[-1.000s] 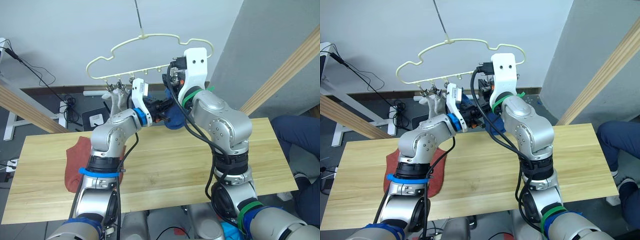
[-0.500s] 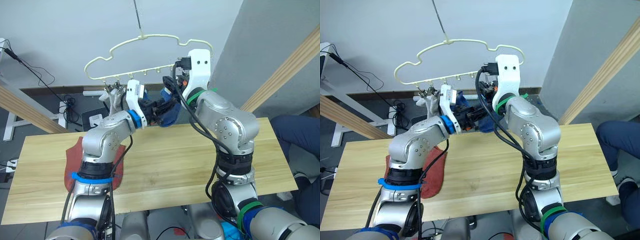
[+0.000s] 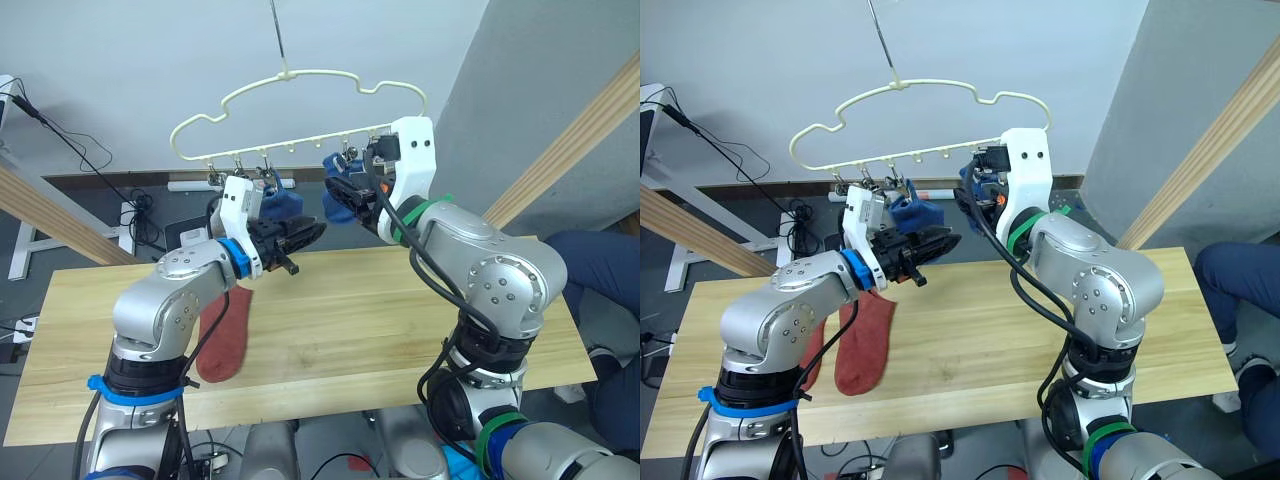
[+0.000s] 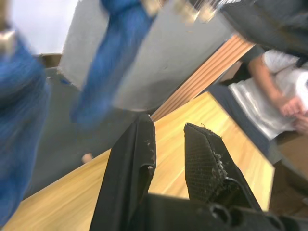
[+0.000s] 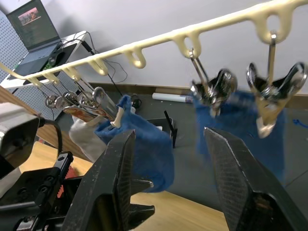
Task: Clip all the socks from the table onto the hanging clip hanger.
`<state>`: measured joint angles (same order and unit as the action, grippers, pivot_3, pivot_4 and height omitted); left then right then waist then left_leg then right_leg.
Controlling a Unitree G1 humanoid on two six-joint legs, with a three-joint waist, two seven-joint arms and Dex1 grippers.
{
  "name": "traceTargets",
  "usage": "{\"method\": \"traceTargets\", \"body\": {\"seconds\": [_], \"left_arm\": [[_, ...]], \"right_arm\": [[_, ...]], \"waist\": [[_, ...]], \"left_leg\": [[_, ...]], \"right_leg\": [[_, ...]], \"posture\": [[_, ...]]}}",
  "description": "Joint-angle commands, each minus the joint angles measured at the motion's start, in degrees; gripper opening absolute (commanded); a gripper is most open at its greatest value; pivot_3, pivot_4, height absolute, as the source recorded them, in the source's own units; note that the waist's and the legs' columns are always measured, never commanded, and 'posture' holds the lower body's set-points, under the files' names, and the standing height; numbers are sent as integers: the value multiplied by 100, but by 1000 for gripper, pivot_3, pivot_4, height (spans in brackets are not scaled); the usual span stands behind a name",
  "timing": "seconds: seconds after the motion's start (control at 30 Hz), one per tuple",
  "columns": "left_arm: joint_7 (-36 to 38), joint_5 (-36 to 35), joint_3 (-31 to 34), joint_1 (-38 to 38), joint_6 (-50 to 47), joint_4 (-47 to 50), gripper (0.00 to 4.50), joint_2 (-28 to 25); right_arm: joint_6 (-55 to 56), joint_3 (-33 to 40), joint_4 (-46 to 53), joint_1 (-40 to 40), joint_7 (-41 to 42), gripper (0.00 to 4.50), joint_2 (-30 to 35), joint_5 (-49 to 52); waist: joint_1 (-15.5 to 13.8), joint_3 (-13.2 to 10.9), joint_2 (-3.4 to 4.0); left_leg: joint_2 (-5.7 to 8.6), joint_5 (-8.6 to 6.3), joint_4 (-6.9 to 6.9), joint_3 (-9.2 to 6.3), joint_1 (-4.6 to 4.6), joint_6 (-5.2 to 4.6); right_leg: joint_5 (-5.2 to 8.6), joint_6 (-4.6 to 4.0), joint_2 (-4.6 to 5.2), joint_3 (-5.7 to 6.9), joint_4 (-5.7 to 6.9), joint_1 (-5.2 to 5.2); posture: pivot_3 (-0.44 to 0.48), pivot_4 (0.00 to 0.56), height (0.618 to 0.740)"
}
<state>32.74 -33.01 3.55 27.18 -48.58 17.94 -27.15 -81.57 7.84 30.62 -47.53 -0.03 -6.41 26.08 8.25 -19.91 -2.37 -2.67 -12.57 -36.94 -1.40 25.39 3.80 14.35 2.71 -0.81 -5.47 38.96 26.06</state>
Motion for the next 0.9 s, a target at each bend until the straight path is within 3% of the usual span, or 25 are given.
{"method": "traceTargets", "body": {"seconds": [0.03,0.13,0.27,0.37,0.67,0.9], "left_arm": [[117,-59,57,-144,213,466,1336,-111],[271,-274,281,-285,199,744,1336,-291],[493,-739,961,-636,468,1270,1336,-532],[810,-1232,1352,-919,86,1496,1336,-1069],[912,-2078,2303,-1612,-134,1771,1336,-1820],[615,-1944,2038,-1519,123,1817,1336,-1775]], "right_arm": [[-103,42,353,66,87,2357,63,120],[-199,-41,537,186,181,2357,287,134],[180,-847,933,575,443,2357,1273,-55],[468,-1220,1196,969,463,2357,1609,-146],[840,-1450,1486,1578,356,2357,1700,-316],[970,-1424,1393,1514,274,2357,1555,-432]], "waist": [[-1,0,0],[-2,0,0],[1,0,0],[12,0,0],[3,1,-1],[-27,1,-2]], "left_leg": [[0,0,0,1,0,0],[-2,0,0,2,6,0],[-2,0,0,3,15,0],[-3,0,1,4,14,1],[-4,1,-3,3,11,2],[-2,1,-5,3,11,2]], "right_leg": [[0,0,0,-1,0,0],[0,0,1,-2,-2,6],[1,0,2,-2,-7,14],[2,2,-1,-4,-6,14],[16,27,-2,-4,-4,13],[13,20,-1,-4,-2,12]], "posture": [[-222,336,740],[-222,335,740],[-217,329,740],[-214,327,740],[-197,306,740],[-191,309,740]]}}
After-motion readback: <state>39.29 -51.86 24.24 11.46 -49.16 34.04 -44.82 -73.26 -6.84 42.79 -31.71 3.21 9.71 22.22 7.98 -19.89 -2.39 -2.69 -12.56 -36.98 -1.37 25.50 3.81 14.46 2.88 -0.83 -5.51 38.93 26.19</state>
